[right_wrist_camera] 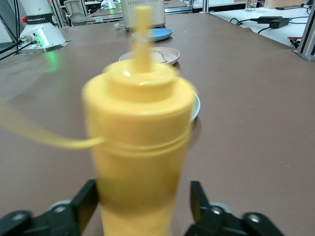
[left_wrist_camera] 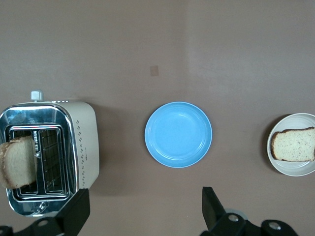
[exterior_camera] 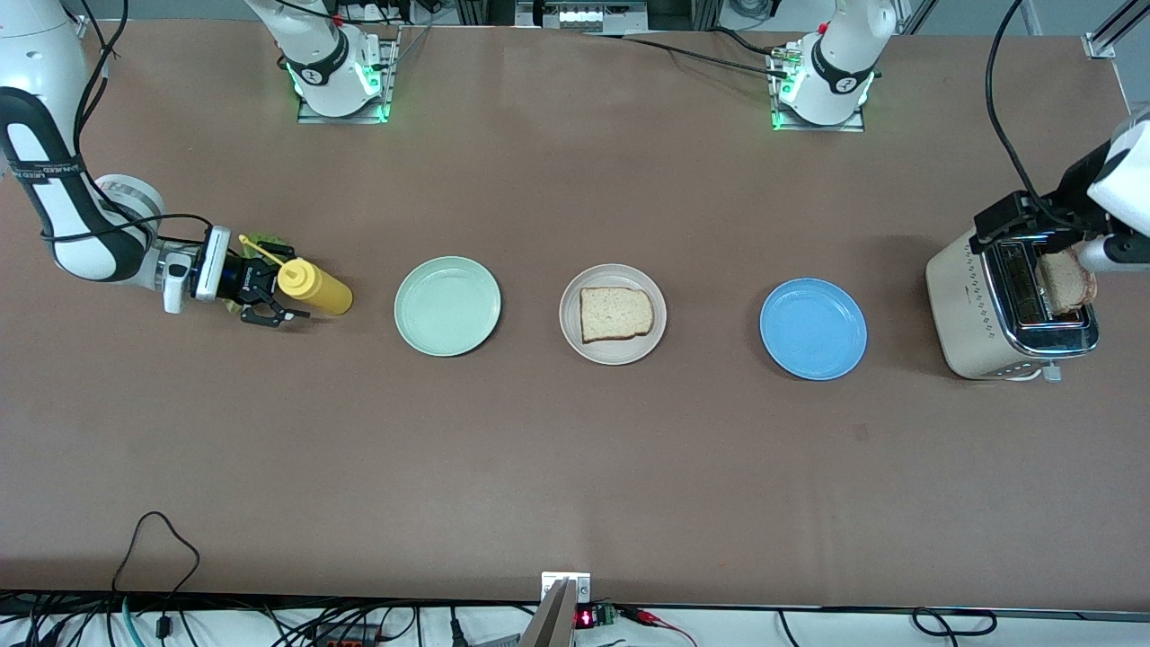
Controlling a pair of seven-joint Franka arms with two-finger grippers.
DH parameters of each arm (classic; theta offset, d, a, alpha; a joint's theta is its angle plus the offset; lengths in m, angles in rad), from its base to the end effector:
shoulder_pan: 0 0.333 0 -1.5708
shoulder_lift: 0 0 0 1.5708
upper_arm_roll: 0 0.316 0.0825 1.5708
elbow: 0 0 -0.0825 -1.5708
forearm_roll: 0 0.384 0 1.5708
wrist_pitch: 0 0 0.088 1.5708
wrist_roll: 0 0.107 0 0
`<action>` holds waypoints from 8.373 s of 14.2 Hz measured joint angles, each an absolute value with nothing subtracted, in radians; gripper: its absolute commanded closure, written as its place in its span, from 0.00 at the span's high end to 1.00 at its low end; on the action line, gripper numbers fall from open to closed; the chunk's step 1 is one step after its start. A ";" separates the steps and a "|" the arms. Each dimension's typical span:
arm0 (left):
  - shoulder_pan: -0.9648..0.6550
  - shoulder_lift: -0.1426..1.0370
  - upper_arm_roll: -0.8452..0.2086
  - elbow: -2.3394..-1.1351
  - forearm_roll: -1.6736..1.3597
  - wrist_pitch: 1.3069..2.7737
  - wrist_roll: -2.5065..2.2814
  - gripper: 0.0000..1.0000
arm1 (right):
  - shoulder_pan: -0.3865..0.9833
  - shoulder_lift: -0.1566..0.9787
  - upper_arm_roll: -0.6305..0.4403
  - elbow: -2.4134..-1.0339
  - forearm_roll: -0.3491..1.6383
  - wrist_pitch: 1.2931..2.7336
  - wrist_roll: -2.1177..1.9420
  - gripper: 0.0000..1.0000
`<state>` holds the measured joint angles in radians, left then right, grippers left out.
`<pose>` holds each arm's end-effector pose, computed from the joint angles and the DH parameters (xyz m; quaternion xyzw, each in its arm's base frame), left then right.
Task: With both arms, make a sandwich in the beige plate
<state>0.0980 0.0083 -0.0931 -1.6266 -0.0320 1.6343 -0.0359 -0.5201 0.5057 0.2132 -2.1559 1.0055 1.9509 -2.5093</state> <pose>0.5616 -0.0003 0.5991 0.9996 0.0214 -0.0005 0.0163 0.4989 -0.0931 0.1544 -0.6437 -0.5698 -0.3489 0.3732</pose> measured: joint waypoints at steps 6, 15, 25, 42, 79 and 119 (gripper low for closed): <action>0.098 -0.012 -0.092 -1.653 -0.032 1.631 -0.036 1.00 | -0.521 0.505 0.213 -2.155 1.007 1.949 -2.509 0.00; 0.103 -0.011 -0.083 -1.663 -0.032 1.612 -0.036 1.00 | -0.511 0.410 0.335 -2.116 1.010 2.014 -2.262 0.00; 0.099 -0.016 -0.093 -1.663 -0.032 1.619 -0.036 1.00 | -0.269 0.162 0.444 -2.119 0.848 2.246 -1.627 0.00; 0.087 0.021 -0.105 -1.643 -0.034 1.640 -0.036 1.00 | 0.121 0.179 0.567 -2.084 -0.022 2.463 -0.488 0.00; 0.064 0.014 -0.083 -1.642 -0.034 1.606 -0.036 1.00 | 0.305 0.153 0.292 -1.822 -0.215 1.978 -0.325 0.00; 0.096 0.015 -0.111 -1.652 -0.034 1.602 -0.036 1.00 | -0.558 0.389 0.317 -2.234 0.969 2.039 -2.402 0.01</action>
